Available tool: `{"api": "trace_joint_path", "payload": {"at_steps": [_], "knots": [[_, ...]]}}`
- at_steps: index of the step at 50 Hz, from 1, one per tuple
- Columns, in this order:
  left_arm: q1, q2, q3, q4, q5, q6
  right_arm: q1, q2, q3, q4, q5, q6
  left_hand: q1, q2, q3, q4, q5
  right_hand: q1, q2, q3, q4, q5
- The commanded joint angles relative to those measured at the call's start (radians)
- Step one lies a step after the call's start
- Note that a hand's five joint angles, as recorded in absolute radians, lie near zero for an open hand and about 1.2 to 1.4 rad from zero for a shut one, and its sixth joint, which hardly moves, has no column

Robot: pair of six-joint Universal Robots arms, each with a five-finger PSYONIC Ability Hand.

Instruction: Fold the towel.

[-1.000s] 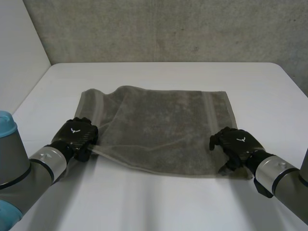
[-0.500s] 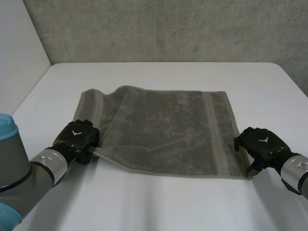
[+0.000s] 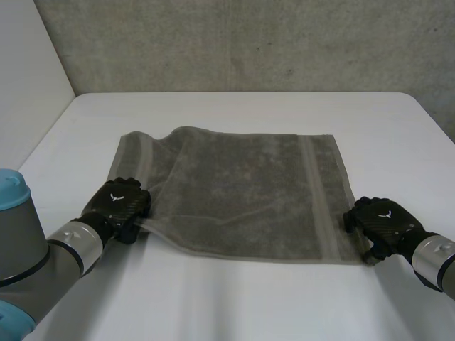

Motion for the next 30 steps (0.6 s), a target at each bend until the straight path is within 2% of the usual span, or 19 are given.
{"api": "trace_joint_path", "payload": {"at_steps": [1,2,4,5,6,28,29,30], "knots": [[0.000,0.000,-0.001,0.000,0.000,0.000,0.005,0.012,-0.008,-0.006,0.000,0.001,0.082,0.067,-0.043,-0.050,0.047,0.165,0.178,-0.007,-0.060,0.167],[0.000,0.000,-0.001,0.000,0.000,0.000,0.005,0.012,-0.009,-0.006,0.000,0.001,0.082,0.067,-0.043,-0.050,0.047,0.166,0.178,-0.007,-0.060,0.168],[0.000,0.000,-0.001,0.000,0.000,0.000,0.008,0.021,-0.015,-0.006,0.000,0.001,0.082,0.067,-0.043,-0.050,0.047,0.487,0.499,-0.007,-0.060,0.489],[0.000,0.000,-0.001,0.000,0.000,0.000,0.008,0.021,-0.015,-0.006,0.000,0.001,0.082,0.067,-0.043,-0.050,0.047,0.489,0.501,-0.007,-0.060,0.491],[0.000,0.002,-0.001,0.000,0.000,0.000,0.010,0.023,-0.019,-0.008,0.000,0.002,0.082,0.067,-0.043,-0.050,0.047,0.646,0.658,-0.007,-0.060,0.648],[-0.003,0.025,-0.002,-0.010,-0.008,0.000,-0.007,-0.029,-0.078,0.006,-0.029,0.068,0.082,0.067,-0.043,-0.050,0.047,0.676,0.688,-0.007,-0.060,0.678],[-0.004,0.032,-0.002,-0.010,-0.006,-0.002,-0.014,-0.042,-0.085,0.008,-0.026,0.073,-0.052,-0.066,-0.043,-0.050,-0.086,0.676,0.688,-0.007,-0.060,0.678],[-0.004,0.032,-0.002,-0.010,-0.006,-0.002,-0.030,-0.051,-0.088,0.008,-0.026,0.081,-0.053,-0.067,-0.043,-0.050,-0.088,0.676,0.688,-0.007,-0.060,0.678]]}}
